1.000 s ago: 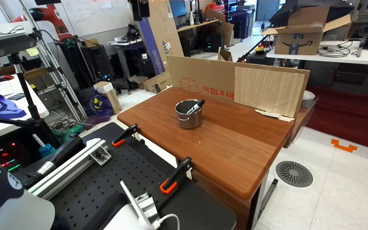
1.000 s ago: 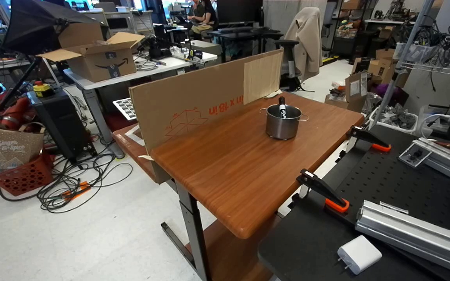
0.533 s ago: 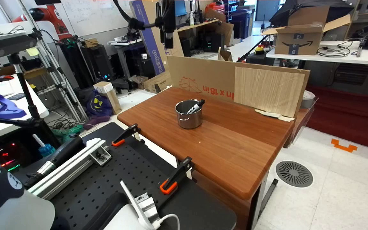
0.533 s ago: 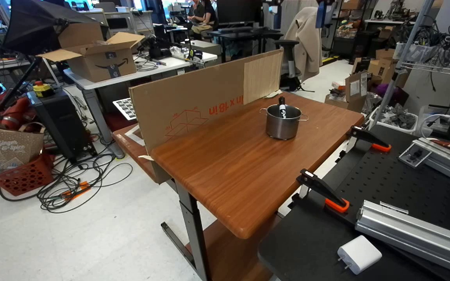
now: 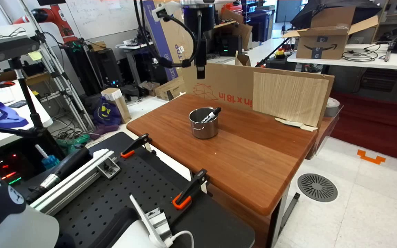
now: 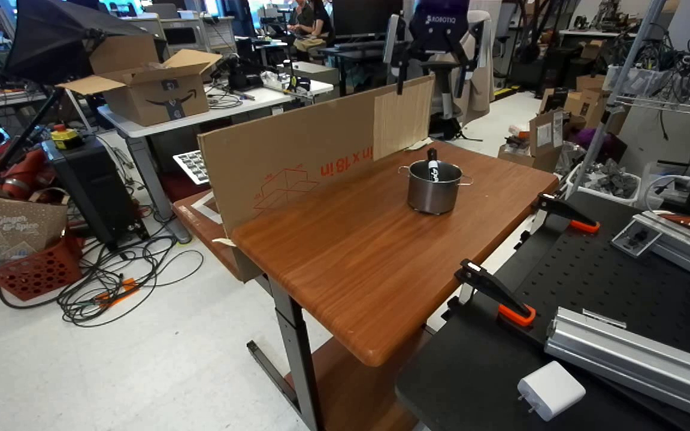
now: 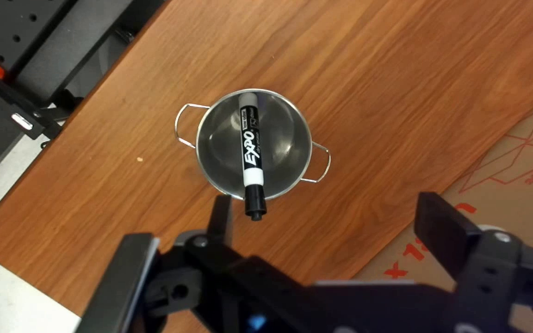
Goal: Remove the marker from the silver pot and put it on the table
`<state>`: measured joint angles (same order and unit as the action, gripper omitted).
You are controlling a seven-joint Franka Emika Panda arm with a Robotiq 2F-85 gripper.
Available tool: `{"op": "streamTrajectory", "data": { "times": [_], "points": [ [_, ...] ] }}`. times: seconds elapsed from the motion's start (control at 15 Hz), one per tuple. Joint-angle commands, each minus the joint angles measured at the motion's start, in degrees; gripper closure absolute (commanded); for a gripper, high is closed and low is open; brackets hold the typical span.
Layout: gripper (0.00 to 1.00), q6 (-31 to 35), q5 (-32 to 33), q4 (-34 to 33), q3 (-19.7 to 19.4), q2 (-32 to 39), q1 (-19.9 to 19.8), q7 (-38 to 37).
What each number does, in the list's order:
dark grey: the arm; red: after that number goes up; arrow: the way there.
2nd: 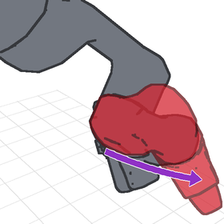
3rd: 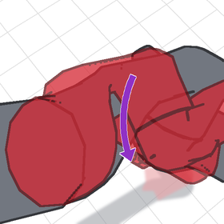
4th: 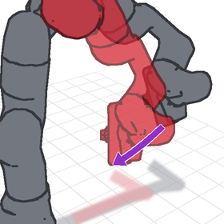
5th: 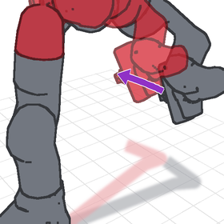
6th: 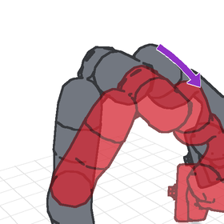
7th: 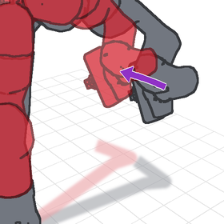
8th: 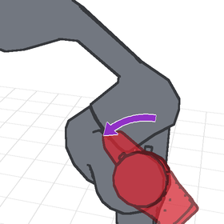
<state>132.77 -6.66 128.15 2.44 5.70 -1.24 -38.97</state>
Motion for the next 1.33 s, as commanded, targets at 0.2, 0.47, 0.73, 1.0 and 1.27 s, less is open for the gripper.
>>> {"op": "streamTrajectory", "data": {
  "times": [0.2,0.47,0.73,1.0,1.27],
  "points": [
    [0.0,5.86,0.21,-1.42,-2.79,7.59,1.53,-4.16],
    [0.0,6.07,0.42,-2.82,-4.38,11.32,1.9,-5.41],
    [0.0,5.03,1.45,-5.35,-5.84,14.42,2.66,-8.27],
    [0.0,4.53,1.68,-7.47,-6.79,17.31,3.52,-9.75],
    [0.33,4.46,1.92,-8.46,-7.22,18.57,4.24,-10.46]
  ]
}}
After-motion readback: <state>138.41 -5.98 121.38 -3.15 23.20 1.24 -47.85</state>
